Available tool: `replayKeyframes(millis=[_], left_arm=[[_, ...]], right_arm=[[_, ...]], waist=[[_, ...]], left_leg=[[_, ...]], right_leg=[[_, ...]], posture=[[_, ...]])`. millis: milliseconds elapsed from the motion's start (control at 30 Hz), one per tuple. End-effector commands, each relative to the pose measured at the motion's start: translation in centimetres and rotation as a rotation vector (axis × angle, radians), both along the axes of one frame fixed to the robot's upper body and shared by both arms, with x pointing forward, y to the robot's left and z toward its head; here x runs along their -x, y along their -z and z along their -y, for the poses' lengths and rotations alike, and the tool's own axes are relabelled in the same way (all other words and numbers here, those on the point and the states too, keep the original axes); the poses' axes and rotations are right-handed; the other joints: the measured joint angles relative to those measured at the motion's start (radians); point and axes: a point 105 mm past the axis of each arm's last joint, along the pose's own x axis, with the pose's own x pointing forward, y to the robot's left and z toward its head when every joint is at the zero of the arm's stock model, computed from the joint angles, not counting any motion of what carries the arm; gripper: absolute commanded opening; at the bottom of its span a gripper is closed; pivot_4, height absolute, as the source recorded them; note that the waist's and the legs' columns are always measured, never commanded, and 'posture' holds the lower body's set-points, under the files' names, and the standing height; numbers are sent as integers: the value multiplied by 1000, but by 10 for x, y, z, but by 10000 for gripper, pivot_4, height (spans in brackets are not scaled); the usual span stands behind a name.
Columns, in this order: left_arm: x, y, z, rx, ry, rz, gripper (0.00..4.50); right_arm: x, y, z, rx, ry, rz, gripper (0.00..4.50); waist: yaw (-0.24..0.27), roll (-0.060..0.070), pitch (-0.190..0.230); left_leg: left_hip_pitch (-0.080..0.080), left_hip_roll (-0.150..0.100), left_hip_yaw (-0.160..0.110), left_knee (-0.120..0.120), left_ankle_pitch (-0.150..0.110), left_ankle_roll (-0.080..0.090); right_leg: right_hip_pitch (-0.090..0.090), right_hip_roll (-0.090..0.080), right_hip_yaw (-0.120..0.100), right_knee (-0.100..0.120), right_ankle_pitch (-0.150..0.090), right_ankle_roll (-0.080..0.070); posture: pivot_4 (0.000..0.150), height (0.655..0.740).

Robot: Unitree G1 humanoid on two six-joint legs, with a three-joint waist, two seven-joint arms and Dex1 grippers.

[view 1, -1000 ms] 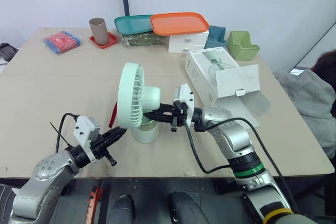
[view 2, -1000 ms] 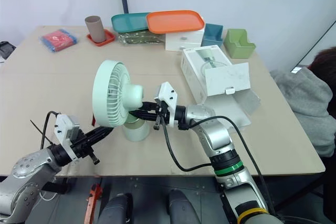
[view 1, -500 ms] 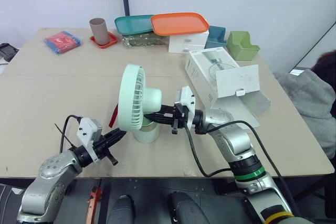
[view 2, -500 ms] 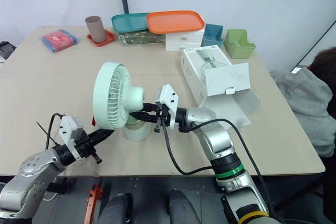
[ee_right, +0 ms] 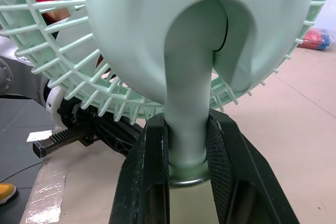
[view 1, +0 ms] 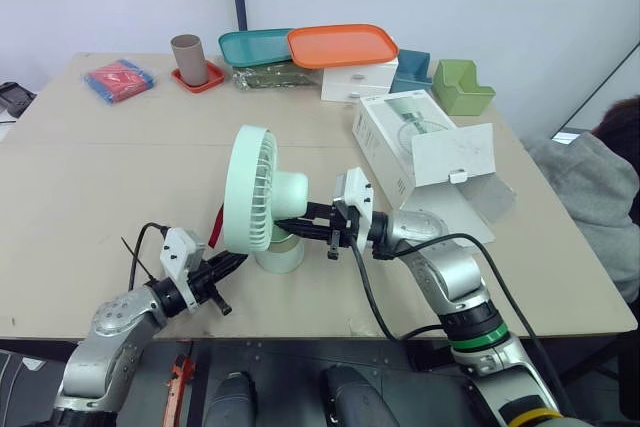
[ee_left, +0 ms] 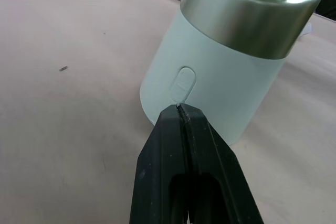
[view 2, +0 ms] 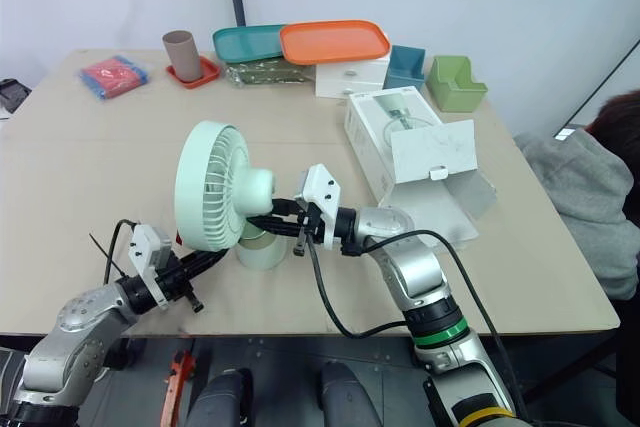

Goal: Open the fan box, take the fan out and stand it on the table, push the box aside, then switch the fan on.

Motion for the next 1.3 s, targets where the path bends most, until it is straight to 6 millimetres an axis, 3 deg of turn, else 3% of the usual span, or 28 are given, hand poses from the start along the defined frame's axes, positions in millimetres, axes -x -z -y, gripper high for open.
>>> replayKeyframes(millis=[33,467,867,1300], left_arm=[[-1,-8,3,-1,23,50,537],[-8,-18,8,23,26,72,537],[-8,-8,12,10,57,63,537],[-5,-12,17,26,86,70,537]], right_arm=[[6,-10,-3,-17,-18,43,3938],[8,-8,-6,-14,-26,44,3938],[9,-7,-6,-7,-32,47,3938],[9,-5,-8,-6,-28,39,3938]], waist=[[0,0,0],[0,0,0],[1,0,0],[1,0,0]], left_leg=[[0,0,0,0,0,0],[0,0,0,0,0,0],[1,0,0,1,0,0],[2,0,0,1,0,0]], right_leg=[[0,0,0,0,0,0],[0,0,0,0,0,0],[2,0,0,0,0,1],[2,0,0,0,0,1]], posture=[[1500,7400],[1500,7400],[1500,7400],[1500,7400]])
